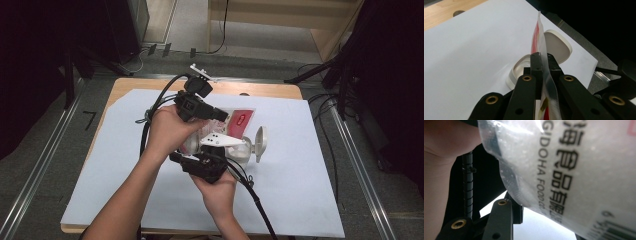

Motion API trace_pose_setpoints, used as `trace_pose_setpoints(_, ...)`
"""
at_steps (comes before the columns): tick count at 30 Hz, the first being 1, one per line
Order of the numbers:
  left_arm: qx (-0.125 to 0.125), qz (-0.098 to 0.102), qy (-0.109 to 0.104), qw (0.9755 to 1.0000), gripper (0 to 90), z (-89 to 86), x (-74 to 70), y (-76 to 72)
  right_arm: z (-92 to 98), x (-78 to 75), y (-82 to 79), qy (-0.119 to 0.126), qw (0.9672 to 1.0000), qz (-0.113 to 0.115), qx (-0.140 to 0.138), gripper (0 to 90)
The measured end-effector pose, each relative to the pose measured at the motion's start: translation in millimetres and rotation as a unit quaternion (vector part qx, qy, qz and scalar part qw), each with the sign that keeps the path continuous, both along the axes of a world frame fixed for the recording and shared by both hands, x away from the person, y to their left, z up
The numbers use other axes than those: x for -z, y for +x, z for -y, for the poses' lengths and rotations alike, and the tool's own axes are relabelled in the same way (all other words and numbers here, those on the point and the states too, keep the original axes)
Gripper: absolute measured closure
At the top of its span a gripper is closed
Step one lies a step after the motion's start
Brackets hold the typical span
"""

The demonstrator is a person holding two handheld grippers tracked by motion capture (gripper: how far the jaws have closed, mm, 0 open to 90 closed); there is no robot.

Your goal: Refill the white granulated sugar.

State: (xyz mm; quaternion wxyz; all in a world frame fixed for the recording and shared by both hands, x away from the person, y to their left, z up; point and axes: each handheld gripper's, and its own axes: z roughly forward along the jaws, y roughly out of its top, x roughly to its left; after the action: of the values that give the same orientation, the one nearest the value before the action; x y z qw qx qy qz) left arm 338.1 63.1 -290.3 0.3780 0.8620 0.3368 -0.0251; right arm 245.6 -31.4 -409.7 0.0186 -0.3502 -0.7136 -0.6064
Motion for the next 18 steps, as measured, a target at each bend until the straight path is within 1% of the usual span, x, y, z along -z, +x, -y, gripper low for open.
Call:
trace_pose_setpoints(2,0.001,0.002,0.001,1.0000,88.3,-1.2,-0.2,0.1,-0.7,-0.2,0.2,-0.002,1.0000,0.002,0.000,63.3)
trace_pose_setpoints(4,-0.003,0.002,-0.001,1.0000,88.3,-1.4,0.0,-1.2,-1.4,-0.1,0.4,0.000,1.0000,0.001,-0.001,63.3)
trace_pose_setpoints(5,-0.009,0.003,-0.007,0.9999,88.3,-0.9,0.7,-2.0,-1.5,0.1,0.5,-0.001,1.0000,0.001,-0.001,63.3)
trace_pose_setpoints(7,-0.009,0.003,-0.006,0.9999,88.3,-2.6,2.0,-2.0,-2.2,0.8,0.6,-0.002,1.0000,0.001,-0.002,63.3)
trace_pose_setpoints(8,-0.011,0.000,-0.010,0.9999,88.3,-2.4,3.4,-1.4,-2.4,1.5,0.8,-0.005,1.0000,0.001,-0.002,63.3)
trace_pose_setpoints(9,-0.009,0.000,-0.006,0.9999,88.2,-3.1,3.5,-0.6,-2.5,2.0,1.0,-0.006,1.0000,-0.003,-0.002,63.3)
trace_pose_setpoints(10,-0.010,0.000,-0.008,0.9999,88.3,-3.5,4.0,-0.5,-2.8,2.4,1.4,-0.005,1.0000,-0.004,-0.003,63.3)
trace_pose_setpoints(11,-0.013,-0.001,-0.011,0.9999,88.3,-3.9,4.1,-0.7,-3.1,2.6,1.6,-0.005,1.0000,-0.003,-0.004,63.3)
trace_pose_setpoints(14,-0.012,0.000,-0.009,0.9999,88.2,-5.9,3.9,-0.6,-4.4,2.6,1.8,-0.005,1.0000,-0.002,-0.005,63.3)
trace_pose_setpoints(18,-0.015,-0.001,-0.016,0.9998,88.2,-7.0,5.0,-0.4,-4.7,2.5,2.3,-0.010,0.9999,-0.001,-0.007,63.3)
